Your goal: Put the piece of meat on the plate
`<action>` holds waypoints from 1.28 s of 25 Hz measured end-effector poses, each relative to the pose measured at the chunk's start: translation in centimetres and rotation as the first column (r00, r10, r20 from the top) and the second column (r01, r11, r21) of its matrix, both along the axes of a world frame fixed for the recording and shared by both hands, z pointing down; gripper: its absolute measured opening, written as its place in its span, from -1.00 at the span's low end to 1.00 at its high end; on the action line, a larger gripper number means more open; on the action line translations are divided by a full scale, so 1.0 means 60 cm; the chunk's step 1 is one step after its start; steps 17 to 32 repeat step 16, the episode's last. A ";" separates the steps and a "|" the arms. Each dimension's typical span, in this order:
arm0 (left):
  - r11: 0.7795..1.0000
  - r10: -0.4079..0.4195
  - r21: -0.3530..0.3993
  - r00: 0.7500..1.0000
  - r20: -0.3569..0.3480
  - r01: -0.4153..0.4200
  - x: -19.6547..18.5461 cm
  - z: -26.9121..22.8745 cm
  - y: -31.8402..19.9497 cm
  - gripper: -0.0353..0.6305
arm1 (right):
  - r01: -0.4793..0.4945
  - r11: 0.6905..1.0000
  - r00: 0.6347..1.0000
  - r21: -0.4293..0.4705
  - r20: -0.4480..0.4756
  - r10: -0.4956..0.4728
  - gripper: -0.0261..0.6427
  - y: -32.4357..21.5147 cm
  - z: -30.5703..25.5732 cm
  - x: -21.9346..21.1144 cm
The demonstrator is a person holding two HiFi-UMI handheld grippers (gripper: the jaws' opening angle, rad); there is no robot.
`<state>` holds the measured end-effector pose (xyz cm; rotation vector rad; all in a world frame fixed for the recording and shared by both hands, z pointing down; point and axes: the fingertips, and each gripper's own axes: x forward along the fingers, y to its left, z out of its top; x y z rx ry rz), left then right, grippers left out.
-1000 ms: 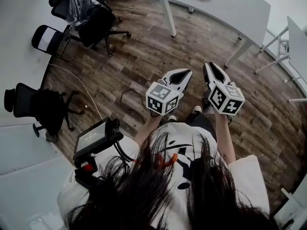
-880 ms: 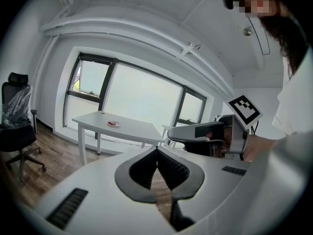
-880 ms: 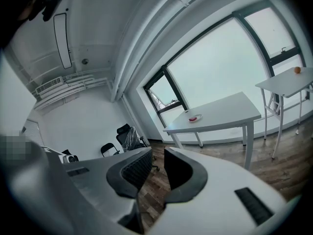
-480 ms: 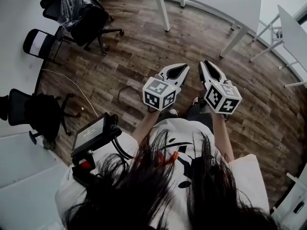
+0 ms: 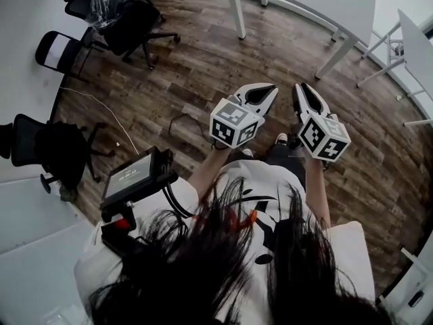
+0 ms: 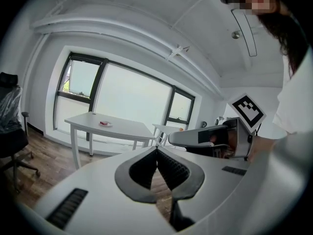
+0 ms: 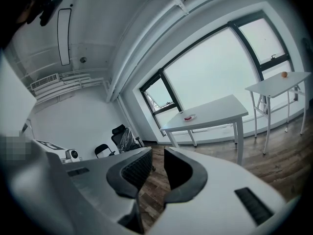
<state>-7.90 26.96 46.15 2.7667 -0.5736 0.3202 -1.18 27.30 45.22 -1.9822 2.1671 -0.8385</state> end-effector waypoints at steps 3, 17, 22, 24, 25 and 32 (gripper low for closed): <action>1.000 -0.006 0.009 1.000 0.001 0.006 -0.003 -0.004 -0.003 -0.88 | 0.001 1.000 1.000 0.004 0.005 -0.001 -0.68 0.002 -0.001 -0.002; 0.999 -0.025 0.028 1.000 -0.012 0.025 -0.081 -0.036 -0.008 -0.88 | 0.015 1.000 1.000 0.022 0.004 -0.015 -0.68 -0.004 -0.031 -0.078; 0.999 -0.025 0.028 1.000 -0.012 0.025 -0.081 -0.036 -0.008 -0.88 | 0.015 1.000 1.000 0.022 0.004 -0.015 -0.68 -0.004 -0.031 -0.078; 0.999 -0.025 0.028 1.000 -0.012 0.025 -0.081 -0.036 -0.008 -0.88 | 0.015 1.000 1.000 0.022 0.004 -0.015 -0.68 -0.004 -0.031 -0.078; 0.999 -0.025 0.028 1.000 -0.012 0.025 -0.081 -0.036 -0.008 -0.88 | 0.015 1.000 1.000 0.022 0.004 -0.015 -0.68 -0.004 -0.031 -0.078; 0.999 -0.025 0.028 1.000 -0.012 0.025 -0.081 -0.036 -0.008 -0.88 | 0.015 1.000 1.000 0.022 0.004 -0.015 -0.68 -0.004 -0.031 -0.078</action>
